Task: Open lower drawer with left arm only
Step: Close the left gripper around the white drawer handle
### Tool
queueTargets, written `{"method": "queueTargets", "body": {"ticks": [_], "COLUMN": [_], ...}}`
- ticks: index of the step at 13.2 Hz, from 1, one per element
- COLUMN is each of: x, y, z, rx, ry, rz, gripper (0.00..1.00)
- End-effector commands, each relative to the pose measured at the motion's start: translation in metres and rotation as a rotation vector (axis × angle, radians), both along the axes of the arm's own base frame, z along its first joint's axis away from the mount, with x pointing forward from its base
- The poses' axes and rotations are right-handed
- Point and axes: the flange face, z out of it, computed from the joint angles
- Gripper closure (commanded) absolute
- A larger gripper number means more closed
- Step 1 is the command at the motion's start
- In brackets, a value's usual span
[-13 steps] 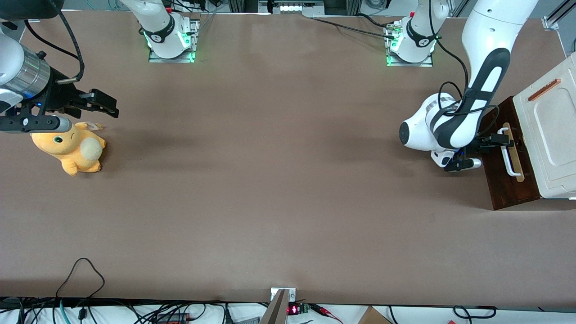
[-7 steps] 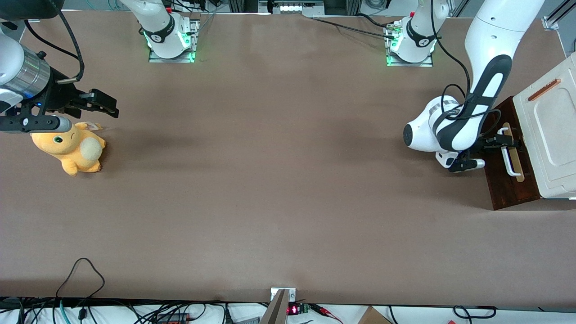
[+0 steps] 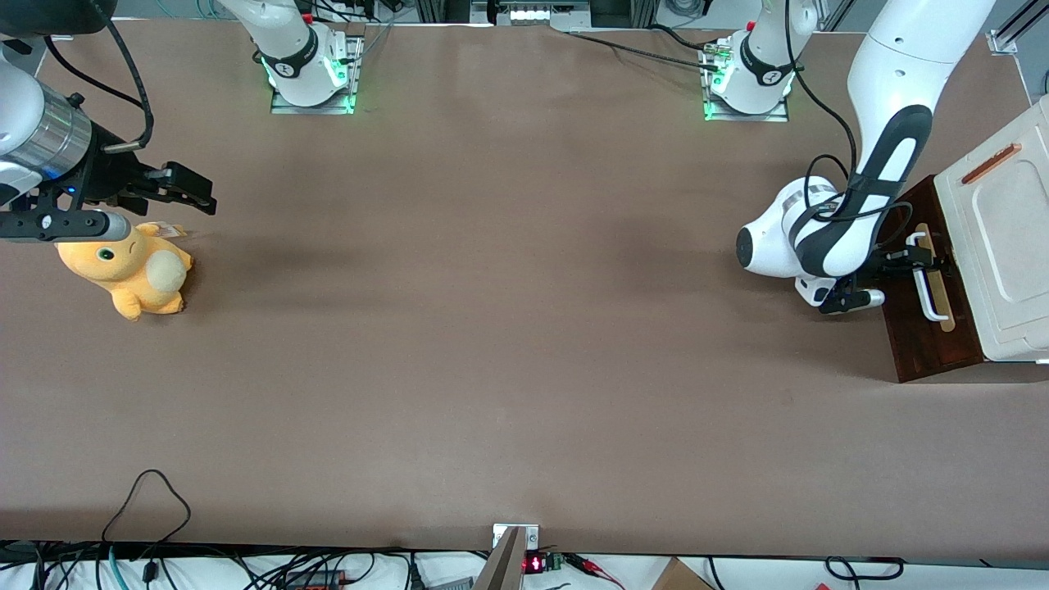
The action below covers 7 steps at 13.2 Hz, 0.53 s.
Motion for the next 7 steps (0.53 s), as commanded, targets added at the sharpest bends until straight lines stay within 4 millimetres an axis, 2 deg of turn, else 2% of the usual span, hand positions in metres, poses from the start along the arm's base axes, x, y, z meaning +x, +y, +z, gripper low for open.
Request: {"method": "queueTargets", "body": {"ticks": [1, 3, 5, 7], "x": [0.0007, -0.0001, 0.0005, -0.0003], "y": [0.0044, 0.006, 0.0068, 0.0083], "z": [-0.0019, -0.0024, -0.0019, -0.0024], "rx": [0.024, 0.026, 0.026, 0.026], "ry": [-0.013, -0.011, -0.013, -0.013], "rz": [-0.016, -0.013, -0.011, -0.008], "gripper": [0.41, 0.41, 0.5, 0.54]}}
